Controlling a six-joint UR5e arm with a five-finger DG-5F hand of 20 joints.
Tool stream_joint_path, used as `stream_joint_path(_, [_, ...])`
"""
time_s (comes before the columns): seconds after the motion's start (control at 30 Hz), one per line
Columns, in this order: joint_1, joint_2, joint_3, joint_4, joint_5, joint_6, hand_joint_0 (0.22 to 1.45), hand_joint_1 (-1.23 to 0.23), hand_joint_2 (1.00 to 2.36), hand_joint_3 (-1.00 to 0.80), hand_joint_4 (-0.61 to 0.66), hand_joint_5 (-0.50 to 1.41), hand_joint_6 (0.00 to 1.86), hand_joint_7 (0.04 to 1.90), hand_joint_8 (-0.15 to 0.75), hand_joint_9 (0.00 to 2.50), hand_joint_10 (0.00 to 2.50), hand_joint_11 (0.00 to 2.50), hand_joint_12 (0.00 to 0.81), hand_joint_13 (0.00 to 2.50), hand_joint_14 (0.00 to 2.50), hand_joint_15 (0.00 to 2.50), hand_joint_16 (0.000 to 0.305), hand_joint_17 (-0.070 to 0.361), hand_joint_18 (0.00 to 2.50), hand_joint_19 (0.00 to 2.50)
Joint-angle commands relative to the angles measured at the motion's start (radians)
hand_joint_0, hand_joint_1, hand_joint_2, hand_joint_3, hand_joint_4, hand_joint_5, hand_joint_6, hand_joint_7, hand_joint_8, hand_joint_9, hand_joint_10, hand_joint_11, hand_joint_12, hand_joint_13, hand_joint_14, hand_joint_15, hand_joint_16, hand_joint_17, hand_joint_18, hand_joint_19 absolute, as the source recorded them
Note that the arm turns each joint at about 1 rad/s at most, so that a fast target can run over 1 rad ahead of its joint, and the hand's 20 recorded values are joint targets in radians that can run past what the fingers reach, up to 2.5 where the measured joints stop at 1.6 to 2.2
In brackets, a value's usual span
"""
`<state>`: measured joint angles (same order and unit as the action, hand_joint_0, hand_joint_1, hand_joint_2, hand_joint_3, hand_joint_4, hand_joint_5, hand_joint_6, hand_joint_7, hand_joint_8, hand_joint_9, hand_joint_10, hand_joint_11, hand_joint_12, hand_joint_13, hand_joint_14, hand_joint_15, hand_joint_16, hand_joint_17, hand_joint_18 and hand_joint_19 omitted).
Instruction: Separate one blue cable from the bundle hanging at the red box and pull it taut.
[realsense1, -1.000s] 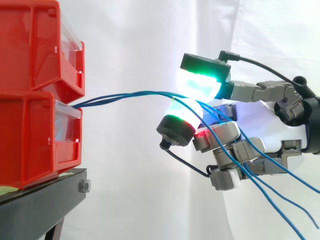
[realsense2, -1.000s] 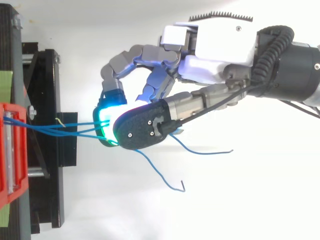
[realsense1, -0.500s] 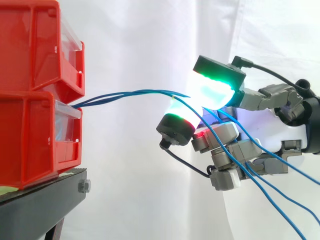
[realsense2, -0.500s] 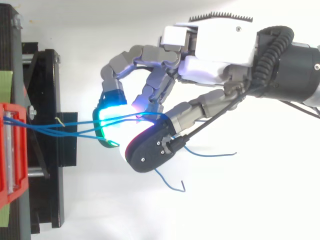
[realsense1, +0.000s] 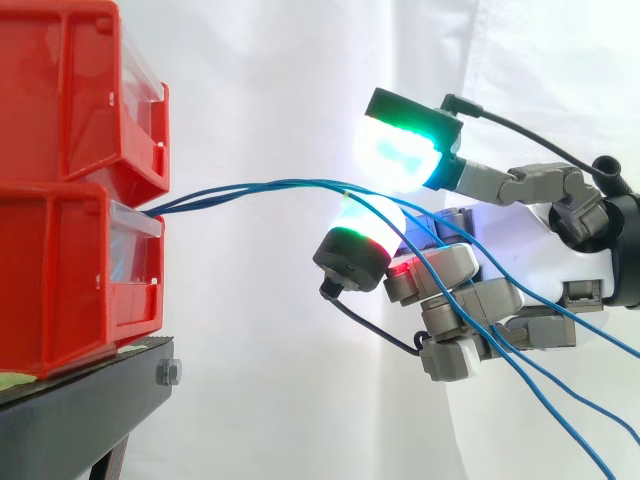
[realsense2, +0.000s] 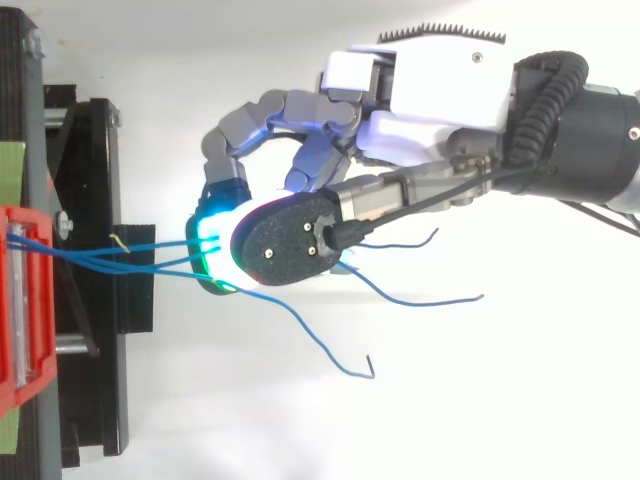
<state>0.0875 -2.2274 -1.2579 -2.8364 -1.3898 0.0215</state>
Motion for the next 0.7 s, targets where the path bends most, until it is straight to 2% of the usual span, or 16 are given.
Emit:
stream_joint_path(0.0, [0.0,0.0,0.0,0.0,0.002,0.0,0.61,-0.56,1.01,-0.4,0.09,-0.17,0.82,1.24,0.247,1.14,0.01,1.65,0.282,1.24,0.18,1.94,0.038,0.085,0.97,0.98])
stream_joint_path(0.1, [0.0,0.0,0.0,0.0,0.002,0.0,0.6,-0.71,1.02,-0.21,0.08,-0.17,0.84,1.29,0.255,1.14,0.01,1.68,0.29,1.24,0.19,1.92,0.039,0.088,0.98,0.97])
stream_joint_path(0.17, [0.0,0.0,0.0,0.0,0.002,0.0,0.61,-0.77,1.02,-0.15,0.05,-0.18,0.85,1.31,0.251,1.13,0.01,1.68,0.294,1.24,0.19,1.92,0.039,0.089,0.98,0.97])
stream_joint_path(0.3, [0.0,0.0,0.0,0.002,0.003,0.0,0.62,-0.8,1.02,-0.15,0.04,-0.19,0.87,1.24,0.25,1.11,0.01,1.68,0.291,1.23,0.19,1.94,0.04,0.089,0.98,0.97])
stream_joint_path(0.4, [0.0,0.0,0.0,0.0,0.0,0.0,0.64,-0.85,1.01,-0.31,0.08,-0.19,0.86,1.22,0.243,1.08,0.0,1.68,0.289,1.22,0.18,1.92,0.04,0.091,0.98,0.96])
stream_joint_path(0.43, [0.0,0.0,0.0,0.0,0.0,0.0,0.65,-0.85,1.0,-0.47,0.11,-0.19,0.86,1.22,0.246,1.08,0.0,1.66,0.291,1.22,0.18,1.94,0.04,0.09,0.98,0.96])
stream_joint_path(0.47, [0.0,0.0,0.0,0.0,0.0,0.0,0.61,-0.81,1.0,-0.5,0.12,-0.19,0.86,1.21,0.244,1.09,0.0,1.66,0.286,1.22,0.18,1.94,0.04,0.09,0.98,0.96])
stream_joint_path(0.5, [0.0,0.0,0.0,0.0,0.0,0.0,0.56,-0.7,1.0,-0.5,0.12,-0.17,0.85,1.21,0.25,1.13,0.0,1.67,0.298,1.23,0.2,1.92,0.041,0.091,0.99,0.96])
stream_joint_path(0.6, [0.0,0.0,0.0,0.0,-0.002,0.0,0.56,-0.6,1.0,-0.5,0.12,-0.16,0.84,1.23,0.248,1.18,0.0,1.68,0.299,1.24,0.2,1.92,0.04,0.09,0.99,0.97])
stream_joint_path(0.67, [0.0,-0.001,0.0,0.0,-0.002,0.0,0.59,-0.44,1.0,-0.5,0.1,-0.15,0.83,1.24,0.238,1.22,0.01,1.68,0.283,1.26,0.19,1.93,0.038,0.086,0.99,0.98])
